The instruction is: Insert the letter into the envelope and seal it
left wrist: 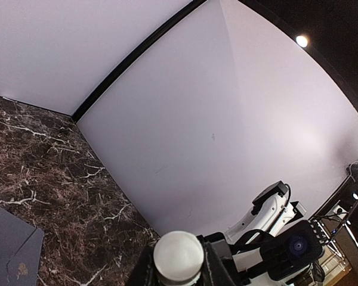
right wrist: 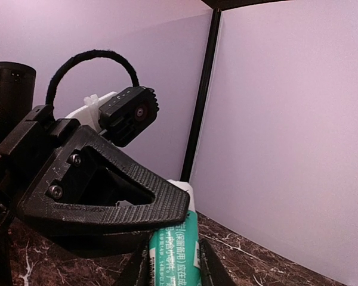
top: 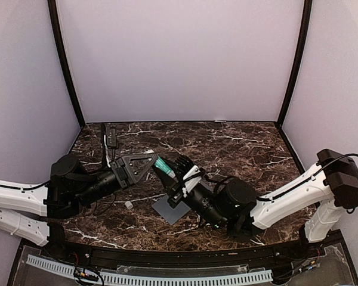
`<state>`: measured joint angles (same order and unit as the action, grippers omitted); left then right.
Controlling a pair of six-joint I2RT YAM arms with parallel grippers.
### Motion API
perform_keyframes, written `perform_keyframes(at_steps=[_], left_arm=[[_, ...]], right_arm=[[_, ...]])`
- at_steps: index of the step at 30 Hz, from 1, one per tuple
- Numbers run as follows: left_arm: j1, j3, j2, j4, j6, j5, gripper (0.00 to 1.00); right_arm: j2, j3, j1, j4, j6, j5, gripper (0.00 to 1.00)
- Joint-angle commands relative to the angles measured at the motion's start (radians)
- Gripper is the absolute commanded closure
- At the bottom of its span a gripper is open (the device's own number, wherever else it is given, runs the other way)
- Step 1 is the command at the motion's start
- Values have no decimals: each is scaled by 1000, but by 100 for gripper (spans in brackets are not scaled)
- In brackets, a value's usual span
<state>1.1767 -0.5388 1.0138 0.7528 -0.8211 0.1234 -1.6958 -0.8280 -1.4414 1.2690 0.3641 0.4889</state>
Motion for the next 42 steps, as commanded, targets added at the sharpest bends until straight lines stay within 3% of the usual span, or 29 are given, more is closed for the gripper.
perform_keyframes(at_steps=[1, 6, 12, 18, 22, 28, 42], left_arm=[[7, -35, -3, 16, 19, -8, 100], [11, -36, -6, 15, 21, -8, 100], [17, -45, -6, -2, 26, -1, 100], [17, -36, -18, -27, 40, 23, 98], [17, -35, -45, -91, 53, 52, 87], [17, -44, -86, -236, 87, 110, 69], [17, -11, -246, -813, 82, 300, 64]], right_arm=[[28, -2, 7, 6, -18, -20, 79], [30, -8, 11, -20, -25, -23, 84], [36, -9, 20, -28, -49, -37, 100], [38, -1, 23, -25, -47, -39, 100], [54, 6, 29, -57, -59, -36, 100], [106, 41, 32, -111, -72, 10, 100], [318, 214, 40, -385, -268, 126, 100]])
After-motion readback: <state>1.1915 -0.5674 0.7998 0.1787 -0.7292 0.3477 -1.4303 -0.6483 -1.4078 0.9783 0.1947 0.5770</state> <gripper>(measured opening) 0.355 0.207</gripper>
